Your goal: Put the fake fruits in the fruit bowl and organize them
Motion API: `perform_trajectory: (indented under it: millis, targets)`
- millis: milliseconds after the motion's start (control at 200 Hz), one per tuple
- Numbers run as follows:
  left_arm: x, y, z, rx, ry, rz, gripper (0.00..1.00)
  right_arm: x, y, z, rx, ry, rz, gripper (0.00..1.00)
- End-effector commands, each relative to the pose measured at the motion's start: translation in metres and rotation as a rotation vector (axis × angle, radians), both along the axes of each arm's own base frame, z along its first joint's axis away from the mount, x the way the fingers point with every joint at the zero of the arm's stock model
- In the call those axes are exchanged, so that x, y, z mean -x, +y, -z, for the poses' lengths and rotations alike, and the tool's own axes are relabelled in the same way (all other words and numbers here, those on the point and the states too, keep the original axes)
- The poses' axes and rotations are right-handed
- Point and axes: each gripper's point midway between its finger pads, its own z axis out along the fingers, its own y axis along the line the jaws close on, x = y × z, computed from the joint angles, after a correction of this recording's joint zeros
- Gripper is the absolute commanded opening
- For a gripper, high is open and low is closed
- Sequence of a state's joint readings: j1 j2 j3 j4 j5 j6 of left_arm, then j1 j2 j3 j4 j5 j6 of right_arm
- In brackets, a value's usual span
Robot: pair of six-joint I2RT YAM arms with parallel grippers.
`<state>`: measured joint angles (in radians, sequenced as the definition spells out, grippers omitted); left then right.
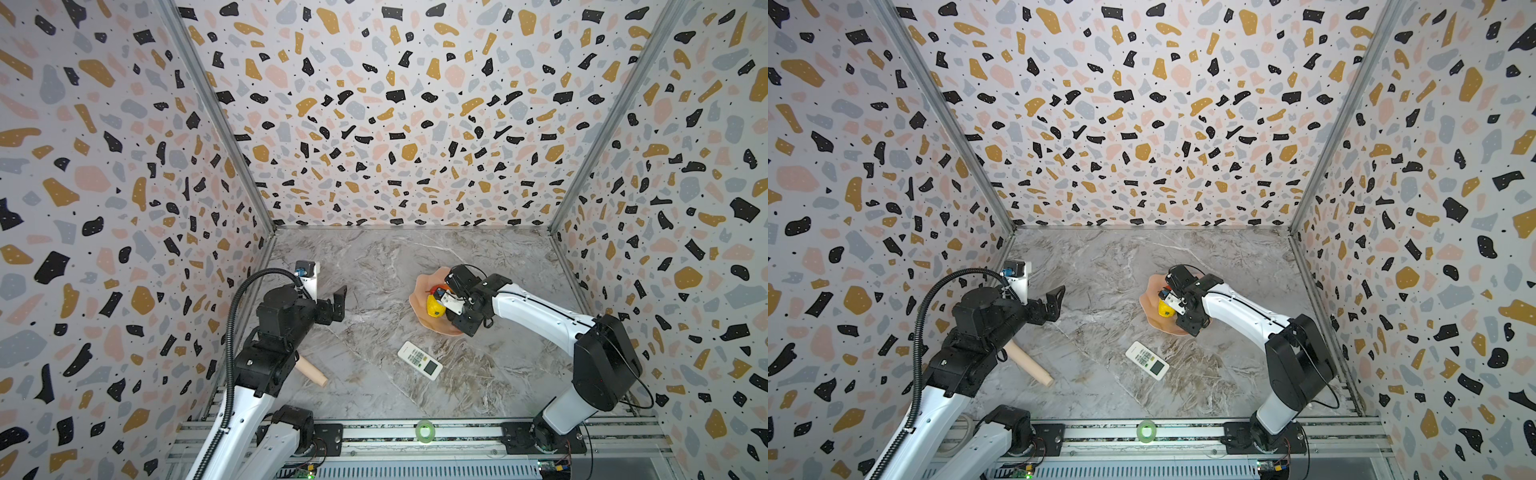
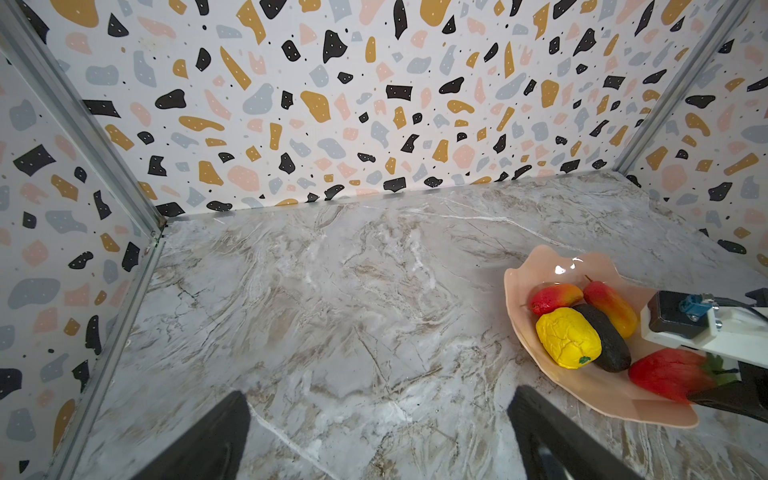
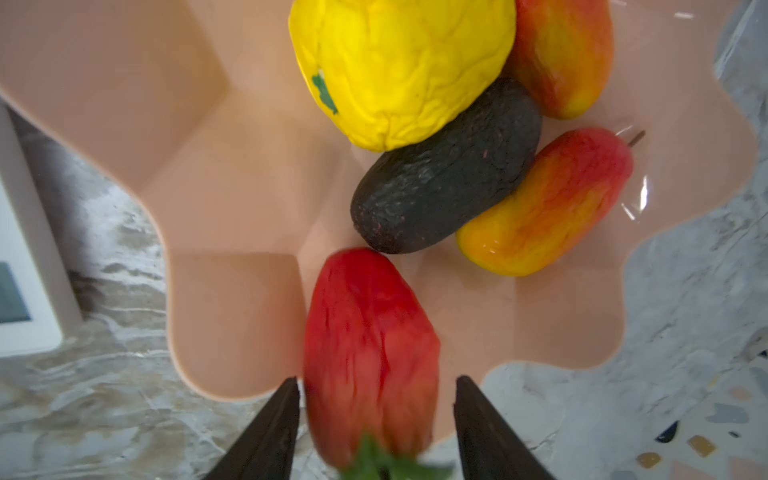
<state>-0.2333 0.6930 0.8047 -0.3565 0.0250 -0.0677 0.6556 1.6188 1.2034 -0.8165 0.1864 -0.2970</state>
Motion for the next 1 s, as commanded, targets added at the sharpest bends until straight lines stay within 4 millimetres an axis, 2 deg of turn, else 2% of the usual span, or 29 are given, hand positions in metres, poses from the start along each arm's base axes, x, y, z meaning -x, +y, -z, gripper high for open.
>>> perform_trajectory:
  millis: [0,110,230,300,330,391,426,466,471,596,661,711,811,881,996]
  targets:
    - [0.0,-0.001,-0.018,0.01,-0.058,0.002,1.0,-0.019,0.001,-0.024,-0.001,-0.095,0.022,0.77]
    - [0.001,0.0,-0.023,0.01,-0.068,0.003,1.0,-0.034,0.004,-0.05,-0.038,-0.202,0.037,0.88]
    - [-0.002,-0.003,-0.029,0.014,-0.074,0.012,1.0,-0.056,0.001,-0.099,-0.154,-0.37,0.11,0.95]
    - [-0.005,-0.006,-0.033,0.021,-0.081,0.024,1.0,-0.066,-0.005,-0.132,-0.315,-0.467,0.177,0.97]
    - [-0.005,-0.007,-0.035,0.024,-0.086,0.028,1.0,-0.069,-0.008,-0.146,-0.412,-0.505,0.195,1.0]
    - [-0.006,-0.006,-0.039,0.026,-0.099,0.023,1.0,-0.068,-0.016,-0.173,-0.624,-0.604,0.204,0.99]
    - [-0.007,-0.004,-0.042,0.028,-0.113,0.01,0.99,-0.066,-0.028,-0.191,-0.736,-0.695,0.222,0.99]
    - [-0.008,0.001,-0.045,0.033,-0.137,-0.022,1.0,-0.062,-0.048,-0.198,-0.819,-0.808,0.258,0.99]
    - [-0.008,0.002,-0.045,0.034,-0.139,-0.026,1.0,-0.062,-0.051,-0.204,-0.831,-0.833,0.262,0.99]
    - [-0.013,0.036,-0.048,0.092,-0.239,-0.24,0.99,-0.043,-0.137,-0.2,-0.896,-1.216,0.501,0.99]
    - [-0.019,0.053,-0.037,0.139,-0.265,-0.357,1.0,-0.038,-0.179,-0.183,-0.861,-1.302,0.661,0.99]
    - [-0.023,0.062,-0.025,0.152,-0.272,-0.418,1.0,-0.038,-0.201,-0.163,-0.819,-1.307,0.753,0.99]
    - [-0.028,0.084,0.004,0.164,-0.322,-0.562,1.0,-0.041,-0.219,-0.124,-0.767,-1.289,0.836,0.99]
    - [-0.023,0.099,0.028,0.141,-0.357,-0.649,1.0,-0.046,-0.222,-0.098,-0.741,-1.26,0.868,0.99]
    - [-0.018,0.107,0.06,0.061,-0.393,-0.686,1.0,-0.055,-0.223,-0.065,-0.752,-1.21,0.917,0.99]
